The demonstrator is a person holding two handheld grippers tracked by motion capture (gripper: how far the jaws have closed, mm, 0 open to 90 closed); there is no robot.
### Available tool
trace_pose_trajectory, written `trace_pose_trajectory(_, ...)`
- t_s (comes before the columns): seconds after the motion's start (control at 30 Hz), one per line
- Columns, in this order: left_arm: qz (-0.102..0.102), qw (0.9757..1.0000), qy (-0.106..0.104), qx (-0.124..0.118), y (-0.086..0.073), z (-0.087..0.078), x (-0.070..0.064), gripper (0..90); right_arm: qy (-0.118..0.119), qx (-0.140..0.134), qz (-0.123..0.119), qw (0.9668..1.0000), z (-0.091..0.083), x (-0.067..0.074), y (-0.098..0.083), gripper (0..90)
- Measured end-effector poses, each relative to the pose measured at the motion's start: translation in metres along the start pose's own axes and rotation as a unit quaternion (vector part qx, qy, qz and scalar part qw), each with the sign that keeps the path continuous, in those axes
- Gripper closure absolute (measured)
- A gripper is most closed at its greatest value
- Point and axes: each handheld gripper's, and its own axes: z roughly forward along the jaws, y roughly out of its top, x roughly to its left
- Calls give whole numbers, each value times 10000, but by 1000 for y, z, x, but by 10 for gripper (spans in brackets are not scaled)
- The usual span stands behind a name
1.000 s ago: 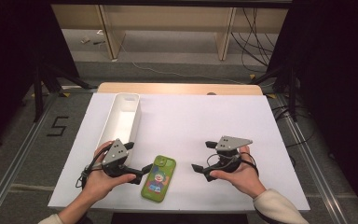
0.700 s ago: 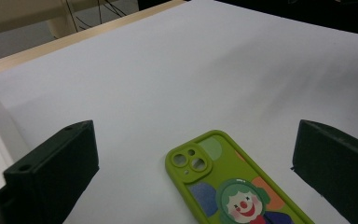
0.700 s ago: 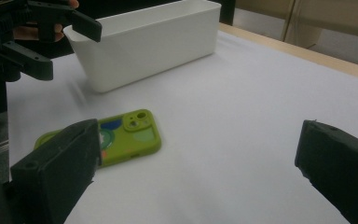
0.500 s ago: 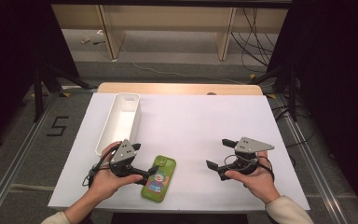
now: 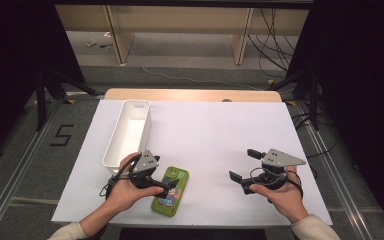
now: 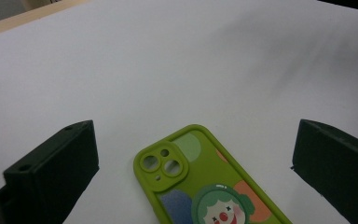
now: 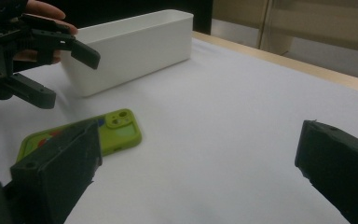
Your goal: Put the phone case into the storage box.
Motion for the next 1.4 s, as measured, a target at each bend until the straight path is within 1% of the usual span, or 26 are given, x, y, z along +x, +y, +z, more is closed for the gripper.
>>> trace_pose_trajectory(0.07,17,10000,28,33,1,2,-1,0,-25,-3,15,10000,-2,-1,-1,14)
trace_pose_trajectory(0.2,-27,9999,120,111,1,8,-2,0,-50,-6,37,10000,-5,-1,-3,14)
trace_pose_trajectory(0.23,-25,9997,157,182,1,9,-2,0,-43,-7,48,10000,-6,-1,-3,15)
trace_pose_trajectory(0.7,-131,9983,254,515,-1,24,-6,4,-63,-39,72,9999,-8,-1,-4,16)
trace_pose_trajectory(0.8,-157,9975,305,621,-1,29,-7,10,-70,-36,95,9999,-9,-1,-5,16)
trace_pose_trajectory(0.87,-196,9965,357,726,-1,32,-7,20,-59,-31,96,9999,-9,0,-5,16)
trace_pose_trajectory(1.0,-244,9959,340,807,0,39,-9,27,-21,-19,81,10000,-7,0,-5,18)
trace_pose_trajectory(1.13,-275,9949,415,882,1,44,-9,26,-30,-4,85,10000,-8,0,-5,18)
trace_pose_trajectory(1.27,-414,9932,477,980,1,49,-7,26,-20,-21,88,10000,-8,0,-5,18)
trace_pose_trajectory(1.4,-503,9917,512,1071,0,52,-6,26,-24,-9,84,10000,-8,0,-5,18)
